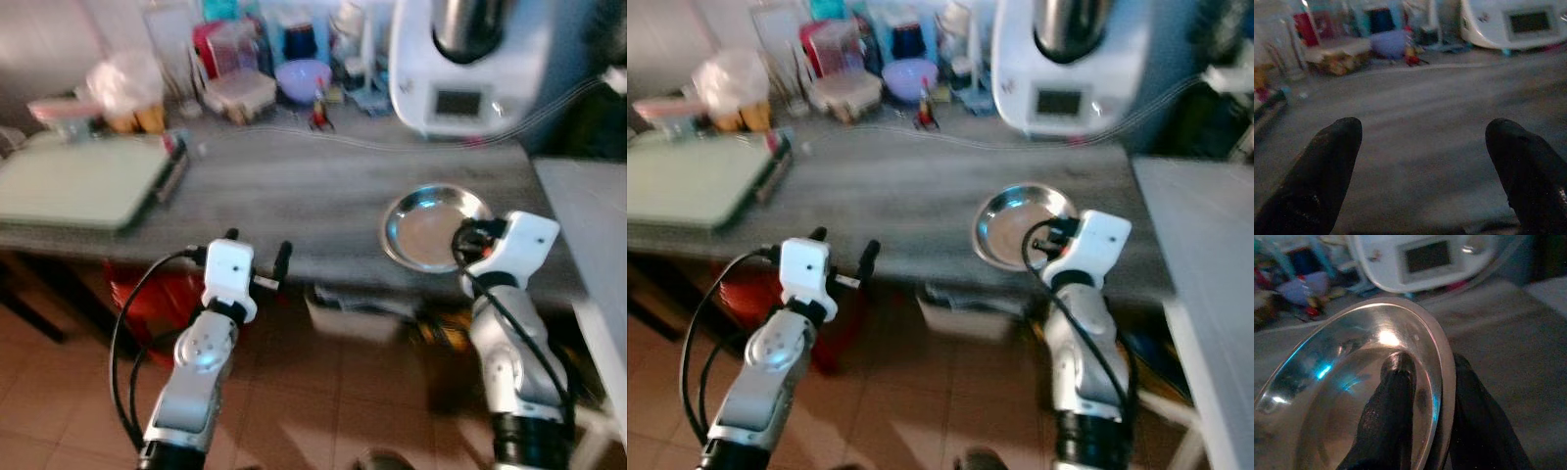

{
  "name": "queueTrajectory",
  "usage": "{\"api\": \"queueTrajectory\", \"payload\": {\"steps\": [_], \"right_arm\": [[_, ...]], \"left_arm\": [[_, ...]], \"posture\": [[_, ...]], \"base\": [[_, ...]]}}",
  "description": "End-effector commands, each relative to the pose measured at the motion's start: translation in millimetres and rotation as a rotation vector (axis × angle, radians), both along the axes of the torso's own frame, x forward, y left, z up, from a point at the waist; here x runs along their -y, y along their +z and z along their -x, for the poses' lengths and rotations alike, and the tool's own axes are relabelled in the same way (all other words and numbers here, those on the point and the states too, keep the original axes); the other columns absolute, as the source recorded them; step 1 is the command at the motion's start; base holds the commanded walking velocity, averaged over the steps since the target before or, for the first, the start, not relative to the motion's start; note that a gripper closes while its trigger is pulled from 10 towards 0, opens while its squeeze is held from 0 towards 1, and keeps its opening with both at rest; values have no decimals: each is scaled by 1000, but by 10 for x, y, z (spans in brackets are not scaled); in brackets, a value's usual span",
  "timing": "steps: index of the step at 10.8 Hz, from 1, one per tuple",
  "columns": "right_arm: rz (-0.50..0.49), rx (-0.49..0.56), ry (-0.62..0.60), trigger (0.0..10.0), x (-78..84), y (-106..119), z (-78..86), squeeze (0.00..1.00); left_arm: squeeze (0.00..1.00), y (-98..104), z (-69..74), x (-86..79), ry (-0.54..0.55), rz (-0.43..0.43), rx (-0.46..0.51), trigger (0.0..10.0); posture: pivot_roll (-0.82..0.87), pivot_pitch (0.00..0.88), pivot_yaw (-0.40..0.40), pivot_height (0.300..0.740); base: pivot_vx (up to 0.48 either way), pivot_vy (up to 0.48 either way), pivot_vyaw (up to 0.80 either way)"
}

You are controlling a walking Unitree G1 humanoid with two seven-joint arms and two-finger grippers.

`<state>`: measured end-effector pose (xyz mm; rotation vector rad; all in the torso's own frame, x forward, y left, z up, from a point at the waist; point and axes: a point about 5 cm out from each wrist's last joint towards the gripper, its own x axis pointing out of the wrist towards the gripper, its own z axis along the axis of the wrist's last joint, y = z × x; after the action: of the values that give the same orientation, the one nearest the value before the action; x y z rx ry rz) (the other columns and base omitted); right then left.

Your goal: Setting the table

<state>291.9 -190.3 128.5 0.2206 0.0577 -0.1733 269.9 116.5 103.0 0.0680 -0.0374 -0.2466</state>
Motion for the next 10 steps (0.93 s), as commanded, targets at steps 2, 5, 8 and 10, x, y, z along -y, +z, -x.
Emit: {"api": "queueTrajectory", "payload": {"steps": [2,5,8,10], "right_arm": [[-58,-38,39,4275,-113,-80,-80,0],[-94,-196,58,10000,-222,-330,-203,0],[-98,-173,45,10000,-206,-306,-352,490],[-95,-134,13,10000,-134,-193,-525,612]], "left_arm": [[0,-27,14,-120,53,-13,-23,10000],[0,-57,20,-165,81,-7,-51,10000],[0,-62,30,-174,85,0,-65,10000],[0,-56,25,-153,78,3,-65,10000]], "posture": [[-36,27,48,740],[-21,33,50,740],[-15,35,49,740],[-11,38,51,740]], "base": [[0,0,0],[0,0,0],[0,0,0],[0,0,0]]}}
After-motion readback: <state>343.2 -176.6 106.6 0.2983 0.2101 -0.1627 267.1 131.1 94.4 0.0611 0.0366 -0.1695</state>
